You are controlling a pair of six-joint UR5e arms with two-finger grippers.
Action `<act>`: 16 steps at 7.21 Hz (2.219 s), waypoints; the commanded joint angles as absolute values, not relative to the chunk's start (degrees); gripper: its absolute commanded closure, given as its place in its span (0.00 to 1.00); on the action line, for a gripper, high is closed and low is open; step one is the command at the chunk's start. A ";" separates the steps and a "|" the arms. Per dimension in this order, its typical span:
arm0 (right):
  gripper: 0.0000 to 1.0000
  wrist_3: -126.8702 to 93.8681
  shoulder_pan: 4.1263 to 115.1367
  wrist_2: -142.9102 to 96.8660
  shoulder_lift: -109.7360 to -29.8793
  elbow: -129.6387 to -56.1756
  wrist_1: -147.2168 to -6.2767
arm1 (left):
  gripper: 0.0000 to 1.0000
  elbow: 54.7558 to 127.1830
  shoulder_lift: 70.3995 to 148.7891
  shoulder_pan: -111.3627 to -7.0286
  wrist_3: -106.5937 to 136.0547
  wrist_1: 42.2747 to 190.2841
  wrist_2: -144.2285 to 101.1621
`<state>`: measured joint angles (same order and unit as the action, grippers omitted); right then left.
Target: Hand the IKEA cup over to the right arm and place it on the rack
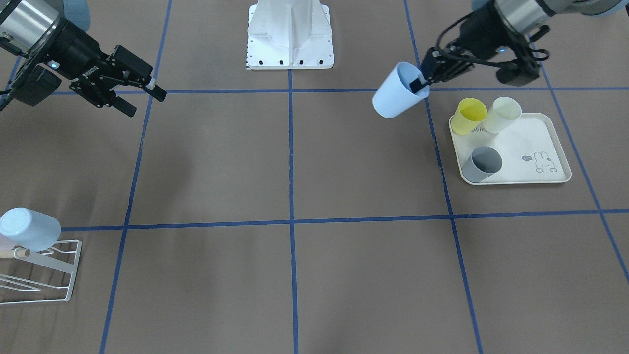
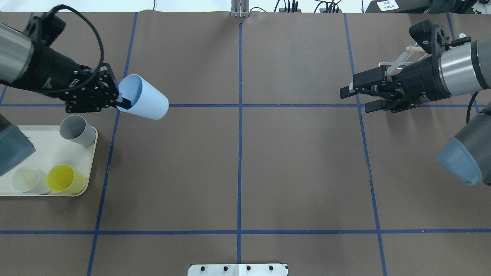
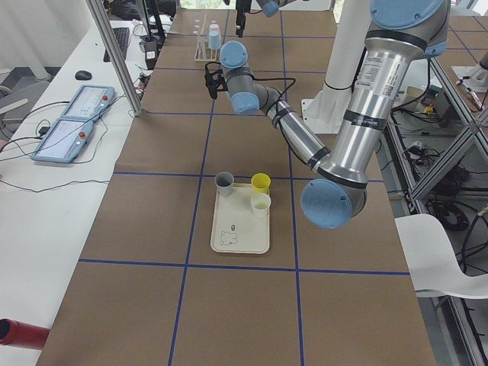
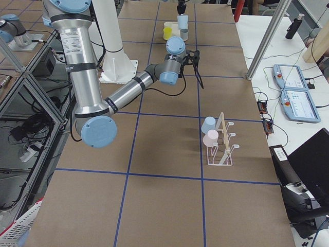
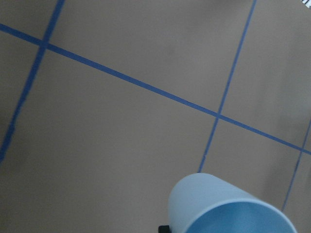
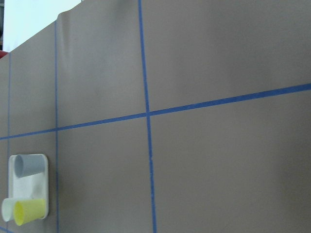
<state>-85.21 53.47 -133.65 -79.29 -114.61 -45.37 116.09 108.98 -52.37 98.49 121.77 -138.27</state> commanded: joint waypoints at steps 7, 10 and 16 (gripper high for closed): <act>0.01 -113.24 48.61 -133.33 -72.29 -114.09 -11.43 | 1.00 99.16 114.60 -24.45 127.88 196.57 -101.63; 0.01 -115.40 40.90 -124.76 -69.87 -114.52 -11.25 | 1.00 99.05 116.10 -24.26 127.97 197.05 -99.41; 0.01 -123.31 34.54 -113.56 -69.61 -111.36 2.99 | 1.00 98.53 117.51 -23.03 129.46 199.78 -94.75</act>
<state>-123.31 35.01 -114.02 -69.64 -111.27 2.85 98.85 117.05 -23.64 129.45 199.82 -95.60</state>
